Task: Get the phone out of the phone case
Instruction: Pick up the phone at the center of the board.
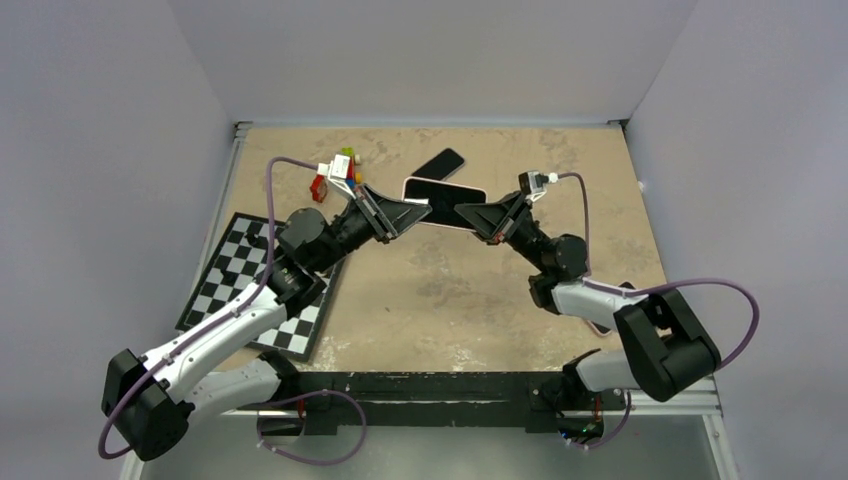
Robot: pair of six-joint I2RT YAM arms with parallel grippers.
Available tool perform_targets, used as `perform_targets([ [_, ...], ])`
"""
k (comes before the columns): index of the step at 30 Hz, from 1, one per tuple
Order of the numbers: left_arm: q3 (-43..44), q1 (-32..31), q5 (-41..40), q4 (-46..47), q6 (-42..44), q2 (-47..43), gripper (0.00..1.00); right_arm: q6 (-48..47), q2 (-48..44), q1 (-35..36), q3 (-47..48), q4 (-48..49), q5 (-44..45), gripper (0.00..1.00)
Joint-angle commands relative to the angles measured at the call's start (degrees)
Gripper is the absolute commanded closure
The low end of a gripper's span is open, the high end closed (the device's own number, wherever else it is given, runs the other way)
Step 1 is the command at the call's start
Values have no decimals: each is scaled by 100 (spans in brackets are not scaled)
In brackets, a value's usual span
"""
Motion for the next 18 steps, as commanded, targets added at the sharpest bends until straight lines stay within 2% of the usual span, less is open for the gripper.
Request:
perform_targets([
  [1, 100, -10, 488, 1011, 115, 48, 96, -173, -155, 59, 141, 665, -323, 94],
  [2, 106, 12, 507, 952, 180, 37, 100, -269, -225, 60, 132, 505, -450, 85],
  [4, 122, 126, 669, 759, 330, -48, 100, -701, -426, 22, 236, -207, -997, 65],
  [6, 166, 389, 1184, 573, 633, -154, 100, -1697, -721, -47, 567, -1852, -1617, 48],
  [10, 742, 897, 3054, -407, 1569, -68, 100, -4758, -1306, -53, 1585, -6022, -2106, 32],
  [11, 959, 961, 3520, -779, 1834, 20, 100, -5157, -1418, -64, 1724, -6472, -2240, 30],
  [14, 1391, 1029, 4325, -1800, 2506, 215, 100, -5774, -1498, -70, 1927, -6972, -2983, 28],
  [18, 1421, 1050, 5082, -1791, 2585, 315, 100, -5514, -1345, -34, 1751, -6382, -3736, 33],
])
